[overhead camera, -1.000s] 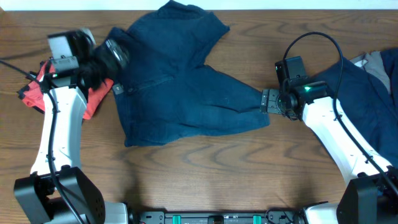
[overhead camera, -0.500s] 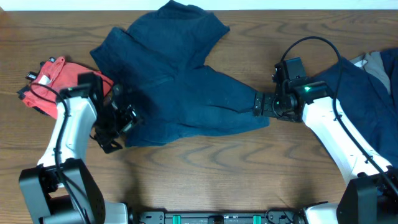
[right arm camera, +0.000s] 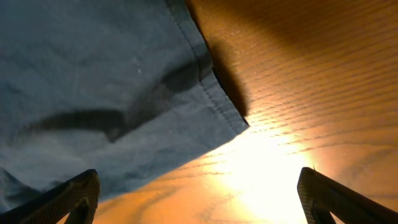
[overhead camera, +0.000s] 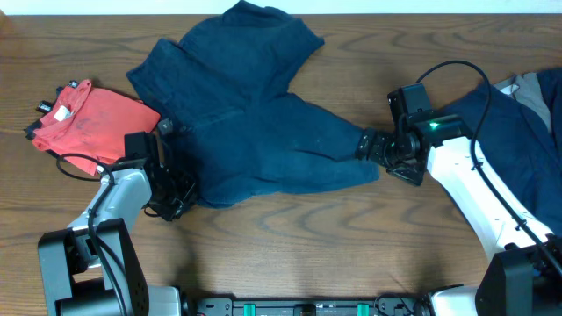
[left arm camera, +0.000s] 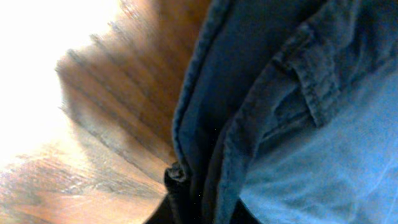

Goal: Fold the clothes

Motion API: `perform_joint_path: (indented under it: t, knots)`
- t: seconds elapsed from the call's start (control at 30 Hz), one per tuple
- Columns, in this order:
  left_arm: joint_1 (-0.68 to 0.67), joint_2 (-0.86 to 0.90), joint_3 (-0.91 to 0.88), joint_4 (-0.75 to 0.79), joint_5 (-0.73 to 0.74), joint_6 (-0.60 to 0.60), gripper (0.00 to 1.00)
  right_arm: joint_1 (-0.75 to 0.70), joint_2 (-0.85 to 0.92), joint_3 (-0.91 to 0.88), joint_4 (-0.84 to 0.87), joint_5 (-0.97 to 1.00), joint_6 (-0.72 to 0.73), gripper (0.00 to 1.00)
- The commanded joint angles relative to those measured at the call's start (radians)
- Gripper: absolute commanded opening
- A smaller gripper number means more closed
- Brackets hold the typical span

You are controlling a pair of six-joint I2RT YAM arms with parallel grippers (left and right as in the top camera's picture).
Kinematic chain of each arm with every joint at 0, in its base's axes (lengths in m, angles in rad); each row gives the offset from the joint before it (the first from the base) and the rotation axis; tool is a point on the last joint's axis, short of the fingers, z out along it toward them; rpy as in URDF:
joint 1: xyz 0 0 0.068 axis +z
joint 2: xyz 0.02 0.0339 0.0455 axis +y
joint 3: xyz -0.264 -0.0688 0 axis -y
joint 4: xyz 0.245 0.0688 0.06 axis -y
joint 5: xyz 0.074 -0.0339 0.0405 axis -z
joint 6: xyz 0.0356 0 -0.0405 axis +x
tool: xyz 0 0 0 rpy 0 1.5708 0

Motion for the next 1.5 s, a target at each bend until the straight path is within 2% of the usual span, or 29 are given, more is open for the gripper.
perform_joint_path:
  t: [0.0,0.23,0.47,0.57,0.6,0.63,0.67,0.73,0.77,0.87,1.0,1.2,1.47]
  knots:
    - [0.000,0.019,-0.021,-0.013,0.032,0.006,0.06,0.010,-0.008,-0.038,0.020,-0.009,0.089,0.99]
    - [0.000,0.019,-0.021,-0.058,0.072,0.060,0.06,0.033,-0.006,-0.203,0.166,-0.097,0.188,0.99]
    - [0.000,0.019,-0.021,-0.080,0.071,0.060,0.06,0.036,-0.006,-0.360,0.465,-0.098,0.274,0.97]
    - [0.000,0.019,-0.021,-0.087,0.071,0.060,0.06,0.036,-0.006,-0.410,0.583,-0.075,0.294,0.90]
    - [0.000,0.019,-0.021,-0.087,0.071,0.061,0.06,0.036,-0.005,-0.422,0.604,-0.060,0.304,0.85]
    - [0.000,0.019,-0.021,-0.087,0.072,0.069,0.06,0.036,-0.006,-0.433,0.622,-0.045,0.315,0.72]
    - [0.000,0.019,-0.021,-0.088,0.076,0.083,0.06,0.036,-0.005,-0.441,0.630,-0.037,0.327,0.52]
    - [0.000,0.018,-0.021,-0.095,0.084,0.111,0.06,0.036,-0.005,-0.452,0.632,-0.033,0.337,0.05]
    - [0.000,0.018,-0.021,-0.101,0.084,0.125,0.06,0.034,-0.006,-0.452,0.628,-0.031,0.336,0.01]
    - [0.000,0.009,-0.014,-0.128,0.083,0.172,0.06,0.023,-0.013,-0.448,0.633,-0.029,0.291,0.01]
    - [-0.003,-0.041,0.014,-0.188,0.087,0.234,0.06,-0.048,-0.067,-0.400,0.584,-0.006,0.142,0.01]
    - [-0.058,-0.227,0.090,-0.316,0.132,0.335,0.06,-0.226,-0.241,-0.217,0.346,0.030,-0.056,0.01]
    - [-0.177,-0.558,0.131,-0.472,0.146,0.336,0.06,-0.314,-0.430,0.013,0.023,0.031,-0.261,0.01]
